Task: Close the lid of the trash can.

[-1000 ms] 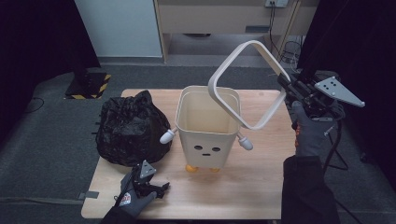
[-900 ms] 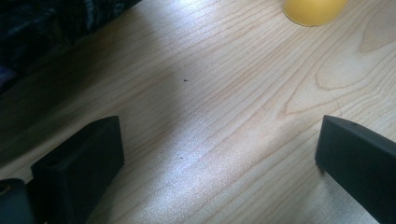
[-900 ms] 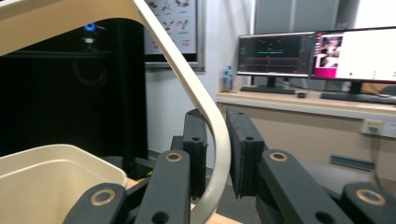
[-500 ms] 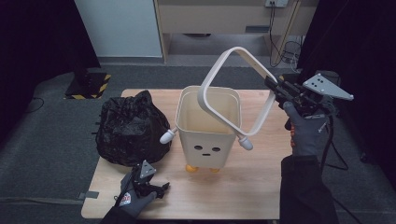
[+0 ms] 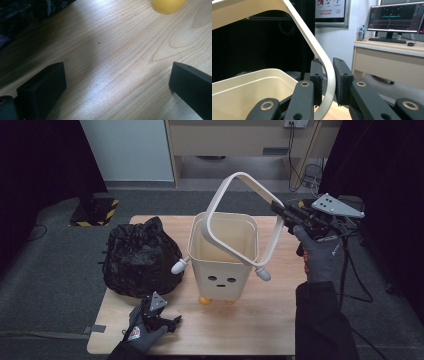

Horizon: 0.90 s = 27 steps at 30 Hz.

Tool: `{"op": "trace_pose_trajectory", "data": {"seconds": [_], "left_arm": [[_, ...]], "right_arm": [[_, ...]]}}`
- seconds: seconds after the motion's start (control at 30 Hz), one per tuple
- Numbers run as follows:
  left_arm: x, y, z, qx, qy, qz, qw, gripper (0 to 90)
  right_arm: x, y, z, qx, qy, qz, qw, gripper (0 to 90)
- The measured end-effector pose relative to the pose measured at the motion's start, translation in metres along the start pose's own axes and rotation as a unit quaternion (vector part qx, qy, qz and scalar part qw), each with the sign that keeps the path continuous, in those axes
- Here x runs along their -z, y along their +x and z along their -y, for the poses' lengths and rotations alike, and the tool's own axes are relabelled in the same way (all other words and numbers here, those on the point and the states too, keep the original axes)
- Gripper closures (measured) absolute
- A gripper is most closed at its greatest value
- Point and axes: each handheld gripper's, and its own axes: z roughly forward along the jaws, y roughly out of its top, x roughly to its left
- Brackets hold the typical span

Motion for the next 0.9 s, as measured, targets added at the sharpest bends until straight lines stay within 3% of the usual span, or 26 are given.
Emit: {"op": "trace_pose_trajectory", "data": {"seconds": [0.9], "left_arm": [[0.0, 0.0, 0.0, -0.001, 0.0, 0.001, 1.0, 0.0]], "right_arm": [[-0.045, 0.007, 0.011, 0.003, 0.054, -0.026, 0.9982, 77.5]]}}
